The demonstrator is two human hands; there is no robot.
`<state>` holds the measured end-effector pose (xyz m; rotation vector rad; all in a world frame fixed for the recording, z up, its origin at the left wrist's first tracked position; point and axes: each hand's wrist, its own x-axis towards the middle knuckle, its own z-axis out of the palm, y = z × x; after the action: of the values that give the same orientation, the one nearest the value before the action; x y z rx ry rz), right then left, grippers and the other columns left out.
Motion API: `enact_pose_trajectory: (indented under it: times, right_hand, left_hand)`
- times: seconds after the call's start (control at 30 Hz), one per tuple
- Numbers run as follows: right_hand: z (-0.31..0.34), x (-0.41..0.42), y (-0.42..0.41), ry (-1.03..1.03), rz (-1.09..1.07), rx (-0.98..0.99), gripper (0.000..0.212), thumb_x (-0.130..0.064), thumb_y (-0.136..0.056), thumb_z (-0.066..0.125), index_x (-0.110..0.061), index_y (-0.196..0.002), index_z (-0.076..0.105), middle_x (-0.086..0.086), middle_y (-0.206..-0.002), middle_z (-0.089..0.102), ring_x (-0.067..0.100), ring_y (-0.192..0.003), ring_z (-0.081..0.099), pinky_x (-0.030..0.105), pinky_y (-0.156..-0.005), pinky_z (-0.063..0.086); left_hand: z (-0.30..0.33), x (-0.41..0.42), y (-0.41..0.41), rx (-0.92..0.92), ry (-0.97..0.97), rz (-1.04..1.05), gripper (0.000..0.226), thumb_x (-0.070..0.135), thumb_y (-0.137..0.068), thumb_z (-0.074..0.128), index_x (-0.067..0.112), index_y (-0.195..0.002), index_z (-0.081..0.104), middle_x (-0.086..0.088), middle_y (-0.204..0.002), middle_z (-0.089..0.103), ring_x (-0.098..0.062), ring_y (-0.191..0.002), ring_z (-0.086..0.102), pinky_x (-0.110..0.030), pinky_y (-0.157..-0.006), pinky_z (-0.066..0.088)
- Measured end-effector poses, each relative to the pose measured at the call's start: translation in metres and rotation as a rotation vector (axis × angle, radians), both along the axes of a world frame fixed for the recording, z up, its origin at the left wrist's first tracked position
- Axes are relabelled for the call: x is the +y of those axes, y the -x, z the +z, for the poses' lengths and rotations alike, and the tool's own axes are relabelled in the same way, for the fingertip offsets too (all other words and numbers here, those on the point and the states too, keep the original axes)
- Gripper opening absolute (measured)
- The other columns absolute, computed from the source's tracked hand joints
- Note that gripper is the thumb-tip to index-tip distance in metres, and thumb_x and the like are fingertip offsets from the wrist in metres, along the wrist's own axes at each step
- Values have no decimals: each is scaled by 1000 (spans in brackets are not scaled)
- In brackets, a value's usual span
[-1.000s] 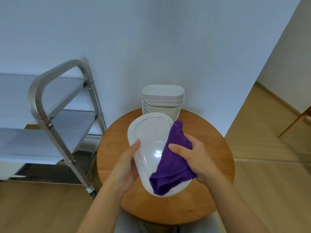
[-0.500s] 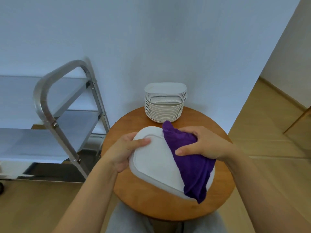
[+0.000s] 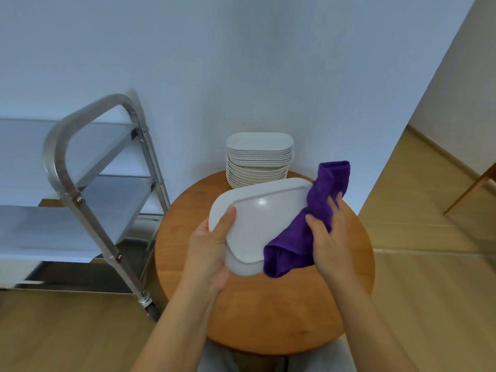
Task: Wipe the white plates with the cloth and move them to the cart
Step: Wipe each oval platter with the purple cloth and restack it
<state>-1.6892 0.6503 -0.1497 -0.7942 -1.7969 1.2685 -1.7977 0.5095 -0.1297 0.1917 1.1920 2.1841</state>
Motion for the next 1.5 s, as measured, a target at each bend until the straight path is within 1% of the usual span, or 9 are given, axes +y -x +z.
enact_pose_trajectory:
  times: [0.27, 0.53, 0.73, 0.93, 1.1, 1.2, 1.3, 1.4, 1.5]
  right_hand:
    - [-13, -65, 37, -458, 99, -353, 69, -67, -85, 16, -37, -147, 26, -16, -153, -7, 4, -140, -20, 22, -107, -24]
    - [-30, -79, 27, -441, 475, -192, 41, -50, -93, 28, -49, -134, 25, -34, -146, 9, -10, -140, -3, 17, -112, -13]
    - [-48, -65, 9, -287, 254, -175, 34, -40, -98, 40, -53, -128, 32, -33, -143, 25, -1, -141, 18, 28, -117, 8]
    - [-19, -36, 5, 913, 127, 282, 48, -53, -86, 50, -18, -118, 59, 7, -105, 72, 23, -97, 69, 42, -85, 54]
    - [-10, -31, -2, 867, 186, 297, 43, -13, -71, 68, -16, -113, 61, 13, -103, 71, 31, -91, 69, 41, -68, 56]
    - [-14, -28, -3, 812, 78, 229, 34, 1, -81, 55, -17, -110, 60, 10, -98, 72, 30, -87, 68, 36, -58, 55]
    - [-19, -31, -3, 805, 56, 240, 31, -2, -84, 56, -20, -110, 60, 6, -98, 72, 27, -87, 68, 34, -54, 54]
    - [-25, -34, -4, 726, 61, 222, 29, -7, -85, 61, -26, -107, 61, -1, -94, 74, 24, -88, 69, 41, -64, 58]
    - [-26, -33, -6, 544, 4, 129, 16, -19, -86, 67, -32, -94, 60, -8, -83, 72, 14, -80, 69, 31, -63, 56]
  left_hand:
    - [-14, 15, -17, 20, 153, -6, 44, 53, -85, 49, 16, -97, 69, -8, -87, 75, -21, -78, 72, -26, -56, 57]
    - [-20, 0, 2, -51, 136, 86, 47, 57, -84, 49, 16, -93, 69, -5, -77, 75, -16, -71, 72, -25, -56, 55]
    - [-25, -1, -7, -29, 109, 34, 45, 56, -79, 47, 20, -100, 65, -1, -87, 75, -15, -78, 72, -27, -59, 56]
    - [-42, -2, -38, 1216, 495, 87, 47, 62, -80, 51, 19, -78, 69, 11, -65, 64, 1, -65, 58, -15, -54, 43]
    - [-55, 0, -32, 1907, 518, 217, 53, 56, -81, 49, 11, -93, 75, -2, -88, 72, -16, -79, 68, -31, -74, 57]
    - [-56, -5, -37, 1610, 609, 195, 79, 78, -72, 42, 19, -121, 61, -3, -120, 60, -13, -113, 49, -46, -101, 36]
    - [-44, -2, -43, 756, 671, 122, 76, 77, -76, 41, 41, -140, 23, 6, -145, 32, -3, -123, 30, -16, -93, 31]
    - [-49, 4, -34, -125, 289, 43, 38, 34, -96, 48, 23, -132, 47, -2, -120, 63, -20, -107, 60, -31, -78, 53]
    - [-57, -3, -24, -146, 174, 37, 23, 24, -99, 43, 22, -113, 61, 1, -99, 74, -21, -93, 69, -37, -75, 56]
